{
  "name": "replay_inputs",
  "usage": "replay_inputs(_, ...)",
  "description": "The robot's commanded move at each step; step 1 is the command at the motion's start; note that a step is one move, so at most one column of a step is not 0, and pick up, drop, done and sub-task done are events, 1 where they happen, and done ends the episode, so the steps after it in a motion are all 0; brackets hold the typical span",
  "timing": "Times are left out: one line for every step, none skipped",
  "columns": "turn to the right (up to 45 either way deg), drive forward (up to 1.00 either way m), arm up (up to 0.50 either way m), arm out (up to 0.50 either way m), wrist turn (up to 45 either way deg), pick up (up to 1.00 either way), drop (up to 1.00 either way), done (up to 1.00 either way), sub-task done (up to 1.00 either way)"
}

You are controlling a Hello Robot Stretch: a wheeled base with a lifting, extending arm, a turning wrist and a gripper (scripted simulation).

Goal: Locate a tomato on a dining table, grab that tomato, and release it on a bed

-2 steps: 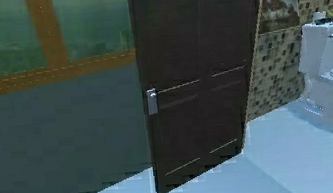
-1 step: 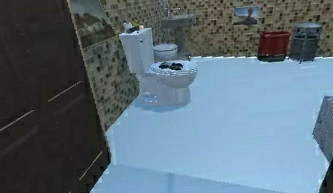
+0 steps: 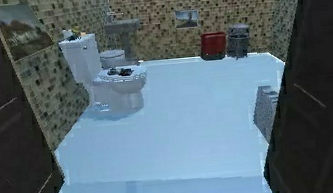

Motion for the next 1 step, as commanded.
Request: replay_inputs(0.0,1.00,0.00,0.00,0.0,0.00,0.00,0.00,0.00)
